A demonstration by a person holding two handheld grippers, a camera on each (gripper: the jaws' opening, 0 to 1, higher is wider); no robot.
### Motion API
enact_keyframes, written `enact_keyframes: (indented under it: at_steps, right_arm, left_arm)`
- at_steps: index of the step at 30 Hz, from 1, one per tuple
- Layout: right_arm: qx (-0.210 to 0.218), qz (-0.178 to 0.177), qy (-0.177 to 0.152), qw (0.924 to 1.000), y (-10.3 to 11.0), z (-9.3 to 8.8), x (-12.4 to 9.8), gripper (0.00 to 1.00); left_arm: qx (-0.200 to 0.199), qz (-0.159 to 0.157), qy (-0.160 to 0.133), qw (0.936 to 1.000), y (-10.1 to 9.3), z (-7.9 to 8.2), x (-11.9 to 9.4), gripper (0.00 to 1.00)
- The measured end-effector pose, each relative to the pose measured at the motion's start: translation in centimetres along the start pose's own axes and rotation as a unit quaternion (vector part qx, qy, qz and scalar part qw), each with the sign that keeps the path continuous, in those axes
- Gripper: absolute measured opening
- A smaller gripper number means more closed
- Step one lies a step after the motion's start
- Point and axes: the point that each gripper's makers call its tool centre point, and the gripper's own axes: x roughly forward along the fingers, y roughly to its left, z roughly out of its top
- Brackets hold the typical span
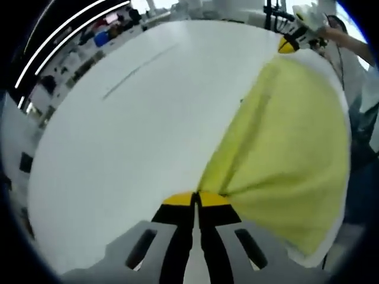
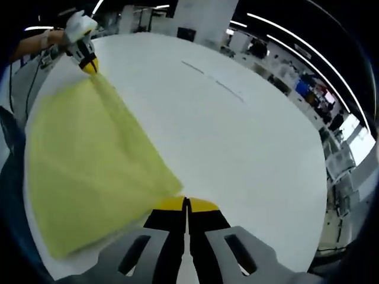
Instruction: Fold the garment on the visible template until the final outline fits inside the template.
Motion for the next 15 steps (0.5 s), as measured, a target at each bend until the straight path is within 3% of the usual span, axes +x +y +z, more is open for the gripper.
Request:
enact_keyframes:
  at_steps: [3,8,15]
  right_arm:
    - [0.005,0.004,0.005,1.0000,0.1,-0.3,0.5,0.01]
    - [0.018,0.001,0.012,0.9998,-0.2,-0.8,0.7,0.01]
    - [0.036,-0.011,0.001,0.9993,-0.5,-0.6,-0.5,0.01]
  left_arm:
    - [-0.075,-0.001,-0.005,0.9971,0.0,0.0,0.2,0.00]
    - [-0.145,0.007,-0.018,0.9892,0.4,0.1,0.1,0.03]
    - [-0.163,0.030,-0.027,0.9859,1.2,-0.2,-0.9,0.16]
